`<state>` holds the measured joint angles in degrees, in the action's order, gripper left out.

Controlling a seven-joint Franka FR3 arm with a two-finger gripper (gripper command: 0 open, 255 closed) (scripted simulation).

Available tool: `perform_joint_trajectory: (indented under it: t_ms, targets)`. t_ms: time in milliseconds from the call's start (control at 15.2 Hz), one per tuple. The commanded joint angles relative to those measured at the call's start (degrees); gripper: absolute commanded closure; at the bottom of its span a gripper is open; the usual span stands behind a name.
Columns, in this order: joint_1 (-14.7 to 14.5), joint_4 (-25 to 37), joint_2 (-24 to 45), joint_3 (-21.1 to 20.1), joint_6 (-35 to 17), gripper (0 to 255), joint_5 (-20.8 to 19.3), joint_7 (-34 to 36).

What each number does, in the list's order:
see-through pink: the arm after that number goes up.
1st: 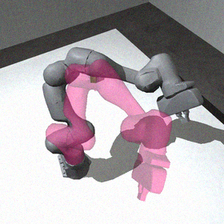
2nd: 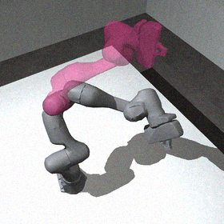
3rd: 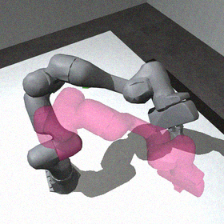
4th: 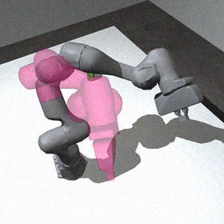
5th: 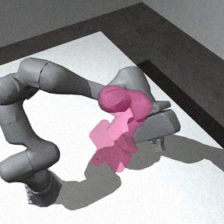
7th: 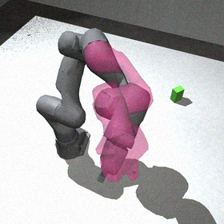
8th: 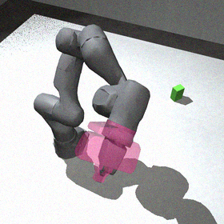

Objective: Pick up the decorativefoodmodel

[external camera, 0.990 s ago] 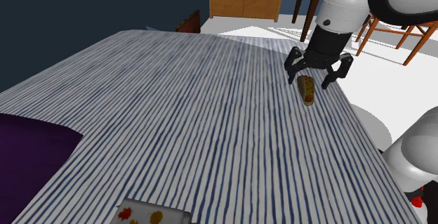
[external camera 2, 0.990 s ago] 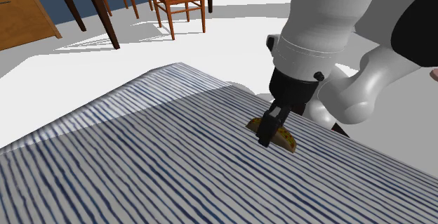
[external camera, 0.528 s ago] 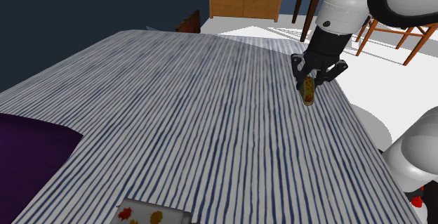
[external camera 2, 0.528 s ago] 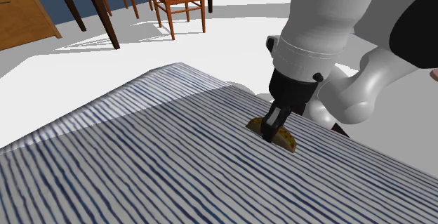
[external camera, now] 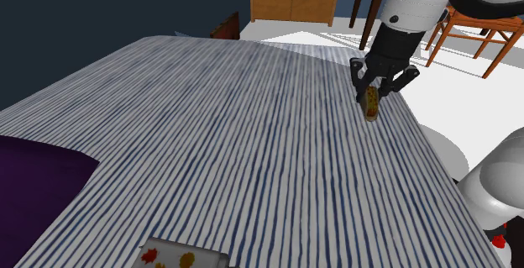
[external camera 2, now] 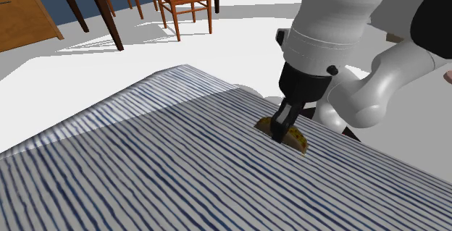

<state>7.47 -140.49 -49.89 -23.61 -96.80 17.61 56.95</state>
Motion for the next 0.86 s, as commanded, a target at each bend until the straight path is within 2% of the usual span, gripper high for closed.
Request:
perform_joint_trajectory:
  t_ms: [0, 660, 792]
  targets:
    - [0.2, 1.7, 0.3, 0.3, 1.4, 255, -0.4, 0.1]
    - [1.1, 10.5, 2.4, 1.9, 8.1, 255, -2.0, 0.6]
    - [1.1, 10.6, 2.5, 1.9, 8.2, 255, -2.0, 0.6]
